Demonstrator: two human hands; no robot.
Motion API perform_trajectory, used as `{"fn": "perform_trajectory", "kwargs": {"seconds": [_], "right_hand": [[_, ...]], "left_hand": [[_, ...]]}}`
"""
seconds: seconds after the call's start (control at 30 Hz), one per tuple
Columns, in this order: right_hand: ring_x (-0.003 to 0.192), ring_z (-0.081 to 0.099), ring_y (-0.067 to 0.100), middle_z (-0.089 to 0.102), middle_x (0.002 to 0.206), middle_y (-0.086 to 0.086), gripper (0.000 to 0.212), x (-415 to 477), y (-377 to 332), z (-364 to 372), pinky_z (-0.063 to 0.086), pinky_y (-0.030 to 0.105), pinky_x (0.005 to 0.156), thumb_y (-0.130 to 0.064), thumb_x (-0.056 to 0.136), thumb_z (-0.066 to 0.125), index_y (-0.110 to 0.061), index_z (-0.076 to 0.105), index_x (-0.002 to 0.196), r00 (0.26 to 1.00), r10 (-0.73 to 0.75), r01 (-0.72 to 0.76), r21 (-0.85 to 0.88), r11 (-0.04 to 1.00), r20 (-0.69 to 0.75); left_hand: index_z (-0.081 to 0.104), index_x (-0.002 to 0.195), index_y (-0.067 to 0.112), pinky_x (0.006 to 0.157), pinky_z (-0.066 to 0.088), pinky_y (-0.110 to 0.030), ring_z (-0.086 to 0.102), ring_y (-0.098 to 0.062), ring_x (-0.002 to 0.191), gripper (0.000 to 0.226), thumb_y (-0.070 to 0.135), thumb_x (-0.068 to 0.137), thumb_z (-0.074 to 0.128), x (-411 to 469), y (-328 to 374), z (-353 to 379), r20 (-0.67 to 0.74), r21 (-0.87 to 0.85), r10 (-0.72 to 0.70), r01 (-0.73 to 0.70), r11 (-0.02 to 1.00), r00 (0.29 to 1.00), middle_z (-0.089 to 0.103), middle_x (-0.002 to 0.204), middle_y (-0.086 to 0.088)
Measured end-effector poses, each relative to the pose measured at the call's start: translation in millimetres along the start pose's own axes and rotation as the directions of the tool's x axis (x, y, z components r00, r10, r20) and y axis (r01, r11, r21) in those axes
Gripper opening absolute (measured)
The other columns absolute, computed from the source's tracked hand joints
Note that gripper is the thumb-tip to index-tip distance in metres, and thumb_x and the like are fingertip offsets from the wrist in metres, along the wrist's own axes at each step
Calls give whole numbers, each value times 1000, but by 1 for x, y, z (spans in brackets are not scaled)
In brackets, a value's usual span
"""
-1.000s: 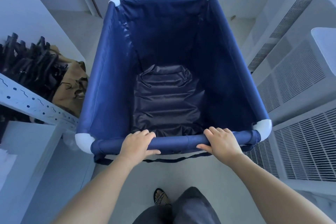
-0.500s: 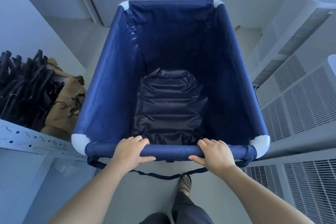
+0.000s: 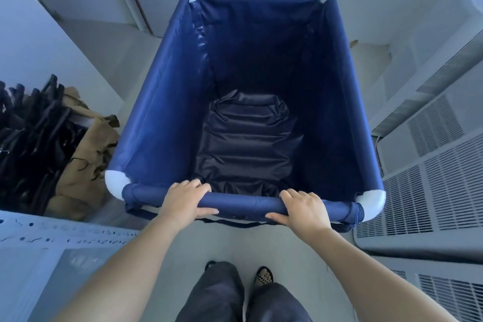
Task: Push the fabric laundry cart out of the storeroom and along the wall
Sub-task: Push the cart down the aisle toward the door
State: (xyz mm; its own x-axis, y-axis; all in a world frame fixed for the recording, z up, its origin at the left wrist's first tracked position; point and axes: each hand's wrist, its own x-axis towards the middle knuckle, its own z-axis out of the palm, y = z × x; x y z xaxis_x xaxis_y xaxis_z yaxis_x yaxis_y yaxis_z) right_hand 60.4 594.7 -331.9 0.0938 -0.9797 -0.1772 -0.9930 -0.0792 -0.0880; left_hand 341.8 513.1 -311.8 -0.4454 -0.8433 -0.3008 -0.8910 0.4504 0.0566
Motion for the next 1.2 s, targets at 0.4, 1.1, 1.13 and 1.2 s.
{"fn": "perform_trajectory", "kwargs": {"seconds": [0.4,1.1,1.13,1.2], "right_hand": [[84,57,18,59,92,-6,58,77,19,-23,36,30,76,-74,80,35,-22,51,99,993,110,-107,-49,993,48],[98,54,23,57,110,-1,59,224,1,-51,36,34,77,-68,86,30,-19,50,113,989,92,-92,0,996,117],[98,54,23,57,110,-1,59,230,5,-53,36,34,76,-68,85,30,-20,50,112,989,90,-91,1,996,117],[97,55,23,58,109,-1,59,245,12,-54,36,33,76,-68,85,31,-19,50,111,989,94,-96,15,995,111]], "left_hand": [[51,101,31,68,33,-29,53,-15,92,49,73,75,50,93,-28,-32,71,-21,121,-119,993,990,56,96,12],[49,111,23,72,42,-29,53,-15,94,53,68,83,42,231,-103,-71,72,86,338,-344,935,938,56,104,8],[49,111,24,72,42,-29,53,-15,93,53,68,83,42,239,-105,-73,67,82,341,-345,935,938,56,103,8],[49,110,24,71,42,-28,54,-15,92,52,68,83,43,255,-107,-79,56,70,346,-349,934,937,57,102,9]]}}
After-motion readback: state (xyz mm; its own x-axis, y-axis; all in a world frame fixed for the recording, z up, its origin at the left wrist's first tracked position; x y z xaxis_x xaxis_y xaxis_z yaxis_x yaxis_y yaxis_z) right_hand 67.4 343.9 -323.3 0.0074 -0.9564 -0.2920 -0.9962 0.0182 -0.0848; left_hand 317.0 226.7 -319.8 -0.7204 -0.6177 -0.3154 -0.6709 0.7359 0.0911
